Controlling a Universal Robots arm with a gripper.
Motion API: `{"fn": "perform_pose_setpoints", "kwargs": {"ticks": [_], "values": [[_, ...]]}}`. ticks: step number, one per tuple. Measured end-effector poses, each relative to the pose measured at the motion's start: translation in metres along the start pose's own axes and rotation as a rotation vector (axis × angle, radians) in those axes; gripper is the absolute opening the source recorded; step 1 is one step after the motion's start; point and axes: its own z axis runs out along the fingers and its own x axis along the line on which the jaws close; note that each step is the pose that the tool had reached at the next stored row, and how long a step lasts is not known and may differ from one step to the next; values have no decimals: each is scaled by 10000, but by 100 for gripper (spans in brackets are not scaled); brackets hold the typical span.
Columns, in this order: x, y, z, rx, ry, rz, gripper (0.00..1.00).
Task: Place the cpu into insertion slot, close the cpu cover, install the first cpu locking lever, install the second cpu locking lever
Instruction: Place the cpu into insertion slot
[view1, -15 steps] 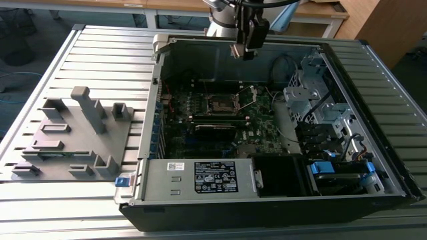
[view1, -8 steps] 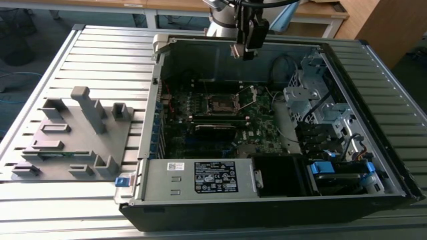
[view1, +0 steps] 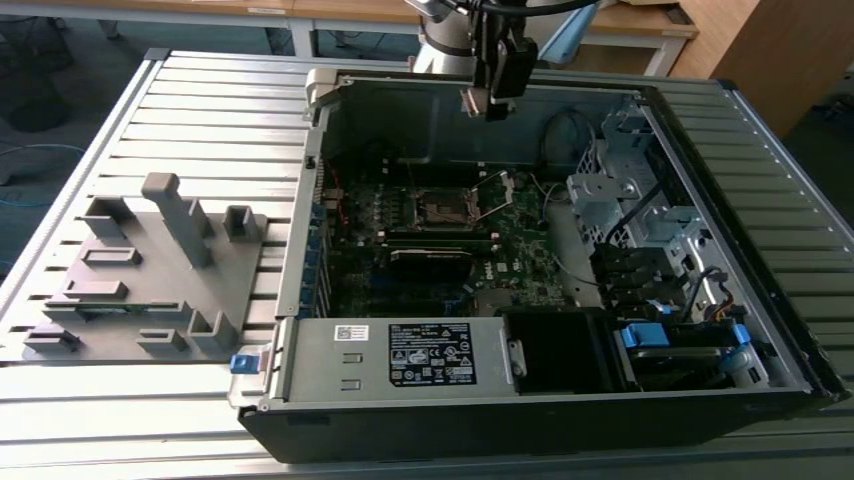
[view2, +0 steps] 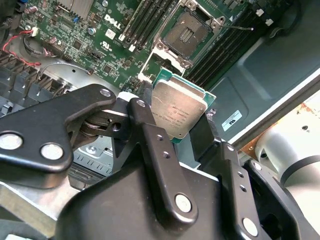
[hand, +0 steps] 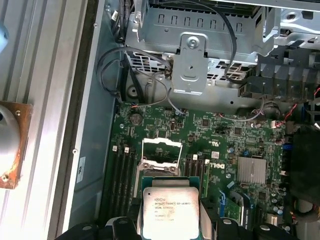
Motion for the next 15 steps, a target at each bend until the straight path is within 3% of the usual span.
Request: {"fn": "perform_pose_setpoints", "kwargs": {"ticks": [3, 7, 11, 12, 13, 14, 15], "values": [[0, 0, 1, -1, -2, 26, 54], [0, 0, 3, -6, -40, 427, 54], [0, 0, 3, -5, -43, 455, 54], [0, 0, 5, 56, -37, 458, 54], [0, 2, 7, 207, -26, 461, 54], [0, 3, 7, 283, -21, 461, 54], [0, 3, 6, 287, -21, 461, 54]]}}
